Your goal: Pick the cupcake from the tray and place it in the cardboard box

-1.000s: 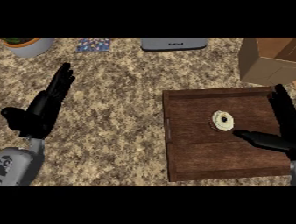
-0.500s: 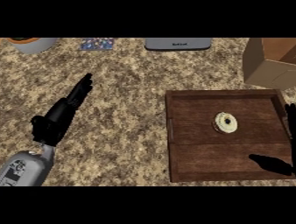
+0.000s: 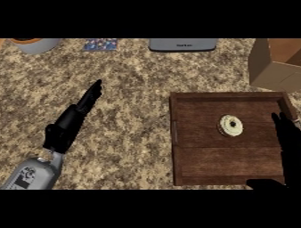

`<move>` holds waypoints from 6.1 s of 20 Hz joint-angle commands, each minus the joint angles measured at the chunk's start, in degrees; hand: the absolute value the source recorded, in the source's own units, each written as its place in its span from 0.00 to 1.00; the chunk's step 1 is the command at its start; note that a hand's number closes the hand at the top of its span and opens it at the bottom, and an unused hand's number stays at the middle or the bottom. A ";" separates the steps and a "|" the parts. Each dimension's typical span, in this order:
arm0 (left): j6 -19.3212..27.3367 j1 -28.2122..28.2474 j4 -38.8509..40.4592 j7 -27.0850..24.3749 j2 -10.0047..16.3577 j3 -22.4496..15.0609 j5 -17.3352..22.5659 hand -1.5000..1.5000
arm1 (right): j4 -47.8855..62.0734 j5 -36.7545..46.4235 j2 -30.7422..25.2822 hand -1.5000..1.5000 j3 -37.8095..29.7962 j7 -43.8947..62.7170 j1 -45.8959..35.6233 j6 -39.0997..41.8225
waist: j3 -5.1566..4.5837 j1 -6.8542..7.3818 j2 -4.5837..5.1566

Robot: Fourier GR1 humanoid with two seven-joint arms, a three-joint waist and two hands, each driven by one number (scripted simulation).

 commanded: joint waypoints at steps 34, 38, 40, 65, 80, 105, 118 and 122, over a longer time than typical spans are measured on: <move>-5.96 -1.22 0.99 2.44 -8.56 5.45 -8.33 0.50 | 18.18 9.15 29.75 0.00 -8.52 9.48 -18.04 23.56 | 0.56 1.43 0.61; -8.89 2.62 -2.38 1.53 -7.27 8.00 -7.92 0.50 | 16.81 7.11 28.46 0.00 -12.18 7.12 -16.41 27.64 | 0.56 1.48 0.58; -7.79 -0.45 -3.06 4.95 -9.20 7.72 -9.07 0.50 | 15.50 9.59 30.95 0.00 -8.29 7.47 -12.10 25.34 | 0.56 1.34 0.55; -13.68 -1.92 3.20 0.29 -12.67 14.24 -13.09 0.50 | 26.71 14.10 33.66 1.00 -14.84 -1.56 -10.89 26.66 | 0.55 1.07 0.63; -14.31 1.70 0.95 -0.57 -13.00 13.51 -14.15 0.50 | 36.96 9.42 13.69 1.00 -18.74 -43.22 -16.61 24.35 | 0.60 1.57 0.80; -14.23 -0.08 -0.86 3.33 -14.87 15.07 -14.41 0.50 | -10.29 -6.93 12.83 1.00 -39.54 -24.81 -17.87 36.77 | 0.51 1.03 0.47; -15.61 -1.26 -0.19 3.97 -15.22 15.09 -15.90 0.50 | 12.87 -4.80 7.53 1.00 -46.87 -27.19 -33.02 34.66 | 0.55 1.73 0.73; -16.71 2.63 -5.57 5.04 -14.92 14.57 -15.21 0.50 | 20.32 -4.21 7.19 1.00 -47.14 -32.97 -34.13 31.62 | 0.57 1.88 0.65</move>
